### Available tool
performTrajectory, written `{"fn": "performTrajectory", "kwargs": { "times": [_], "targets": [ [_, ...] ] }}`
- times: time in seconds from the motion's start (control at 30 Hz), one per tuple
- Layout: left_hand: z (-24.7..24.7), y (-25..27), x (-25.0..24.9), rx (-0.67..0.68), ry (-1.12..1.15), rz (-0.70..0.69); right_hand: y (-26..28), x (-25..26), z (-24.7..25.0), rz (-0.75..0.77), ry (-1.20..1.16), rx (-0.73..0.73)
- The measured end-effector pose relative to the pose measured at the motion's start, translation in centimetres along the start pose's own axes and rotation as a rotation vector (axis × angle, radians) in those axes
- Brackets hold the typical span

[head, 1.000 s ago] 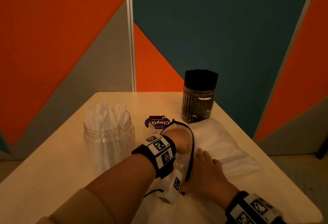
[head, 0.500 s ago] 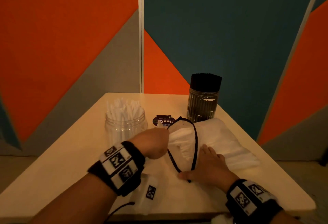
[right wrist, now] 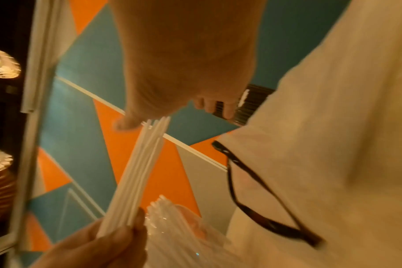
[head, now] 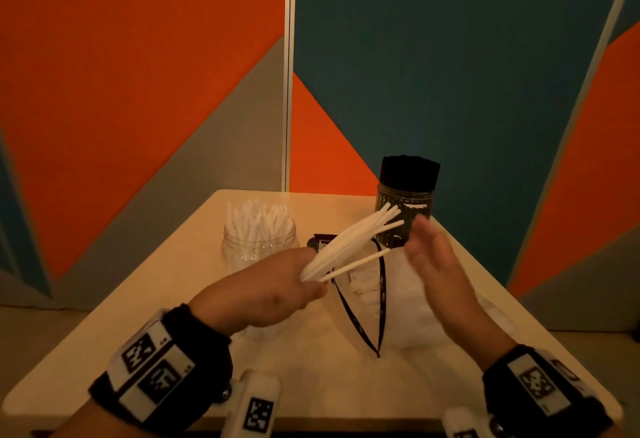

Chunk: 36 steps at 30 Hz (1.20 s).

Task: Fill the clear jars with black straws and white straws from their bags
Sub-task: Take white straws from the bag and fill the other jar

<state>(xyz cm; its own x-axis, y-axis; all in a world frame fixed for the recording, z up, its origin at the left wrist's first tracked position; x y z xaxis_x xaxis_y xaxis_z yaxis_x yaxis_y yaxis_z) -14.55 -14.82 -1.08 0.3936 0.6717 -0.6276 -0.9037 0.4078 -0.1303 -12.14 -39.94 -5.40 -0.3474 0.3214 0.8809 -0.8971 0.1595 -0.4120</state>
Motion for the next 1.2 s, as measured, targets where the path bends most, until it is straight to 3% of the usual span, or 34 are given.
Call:
{"fn": "performTrajectory", "kwargs": {
  "times": [0.13,0.4,0.5,0.6,0.67,0.73,0.8,0.9,1.03,1.2],
  "targets": [
    [-1.7,-0.3,-1.2,0.096,0.284,-0.029,-1.8,5.7,0.4,0.172,-0.204,-0.099],
    [-4.2,-3.2,-2.7,0.095,0.644,0.016,-3.6,8.7,-2.5,0.561,0.09,-0.03],
    [-4.5,-4.2,-2.8,0.094,0.746,0.026,-4.1,7.9,-2.1,0.563,0.049,-0.022],
    [-4.2,-4.9,-2.7,0.038,0.879,0.025,-3.7,6.4,-1.4,0.436,-0.107,-0.02],
    [-3.8,-5.4,-2.6,-0.056,1.007,0.003,-2.9,4.8,-1.8,0.254,-0.228,-0.037],
    [-3.3,-6.0,-2.9,-0.169,1.134,-0.055,-1.7,2.8,-2.6,-0.029,-0.413,-0.007],
    [-3.0,-6.6,-3.2,-0.253,1.213,-0.135,-0.6,0.8,-3.8,-0.375,-0.687,0.116],
    [-3.3,-7.1,-3.6,-0.355,1.192,-0.194,1.0,-0.6,-5.7,-0.784,-1.062,0.239],
    [-5.7,-6.5,-3.0,-0.39,1.149,-0.153,2.1,0.4,-7.3,-0.844,-1.269,0.355],
    [-6.2,-6.0,-2.3,-0.411,1.093,-0.16,1.9,0.6,-7.9,-0.885,-1.249,0.289]
  ]
}}
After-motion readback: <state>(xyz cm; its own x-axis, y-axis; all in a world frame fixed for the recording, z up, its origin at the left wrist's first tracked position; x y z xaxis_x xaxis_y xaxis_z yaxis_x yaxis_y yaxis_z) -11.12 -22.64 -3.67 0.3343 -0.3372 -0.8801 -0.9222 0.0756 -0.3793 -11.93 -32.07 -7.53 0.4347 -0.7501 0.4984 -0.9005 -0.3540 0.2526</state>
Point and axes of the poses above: each hand's wrist, its own y-axis away from the middle knuckle, its own z-axis out of the back of the hand, x = y × z, the point moved 1 cm from there along -y, towards the middle knuckle, and after that the axes turned 3 degrees about -x, right-handed, at the moved point
